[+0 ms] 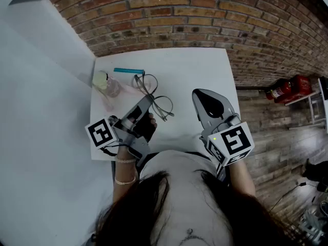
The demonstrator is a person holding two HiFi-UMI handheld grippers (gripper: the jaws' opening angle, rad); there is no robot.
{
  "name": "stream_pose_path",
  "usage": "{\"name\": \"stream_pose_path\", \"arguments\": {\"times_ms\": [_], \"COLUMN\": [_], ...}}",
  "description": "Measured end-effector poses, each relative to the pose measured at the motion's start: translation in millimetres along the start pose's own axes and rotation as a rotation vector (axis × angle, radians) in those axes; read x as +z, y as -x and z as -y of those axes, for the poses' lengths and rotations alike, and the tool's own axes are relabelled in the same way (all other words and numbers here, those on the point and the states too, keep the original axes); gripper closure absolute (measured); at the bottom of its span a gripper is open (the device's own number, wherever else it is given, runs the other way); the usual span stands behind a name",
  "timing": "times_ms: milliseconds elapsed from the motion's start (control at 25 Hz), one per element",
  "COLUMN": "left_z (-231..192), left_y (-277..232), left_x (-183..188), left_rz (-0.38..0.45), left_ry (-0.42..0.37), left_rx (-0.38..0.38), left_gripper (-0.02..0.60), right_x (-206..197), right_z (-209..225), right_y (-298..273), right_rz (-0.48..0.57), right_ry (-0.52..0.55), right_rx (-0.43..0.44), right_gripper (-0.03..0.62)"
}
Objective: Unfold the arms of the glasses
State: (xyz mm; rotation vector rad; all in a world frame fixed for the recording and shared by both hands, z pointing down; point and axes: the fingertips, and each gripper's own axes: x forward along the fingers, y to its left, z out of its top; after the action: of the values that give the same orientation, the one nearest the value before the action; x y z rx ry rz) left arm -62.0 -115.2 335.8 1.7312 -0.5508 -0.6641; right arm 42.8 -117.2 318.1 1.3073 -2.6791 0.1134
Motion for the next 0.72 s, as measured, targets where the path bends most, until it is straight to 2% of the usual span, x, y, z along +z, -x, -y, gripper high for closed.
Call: {"name": "stream_pose_path", "arguments": {"times_ms": [200, 720], "left_z": [-3.3, -5.7], "left_y": [1.2, 0.5], "left_x": [0.4, -0.7], "left_rz": [0.002, -0.001], "left_ry": [0.008, 0.018], "left_rx": [0.004, 0.000], "left_gripper": [0.560, 0.560], "right_x": [2.4, 8.8], "right_z": [-0.5, -26.0], "right_y": [2.7, 6.7], "right_rz": [0.022, 0.061], "right_ry": [-0.013, -0.039], "right_rx": [0.003, 0.139], "right_gripper": [0.589, 0.589]}}
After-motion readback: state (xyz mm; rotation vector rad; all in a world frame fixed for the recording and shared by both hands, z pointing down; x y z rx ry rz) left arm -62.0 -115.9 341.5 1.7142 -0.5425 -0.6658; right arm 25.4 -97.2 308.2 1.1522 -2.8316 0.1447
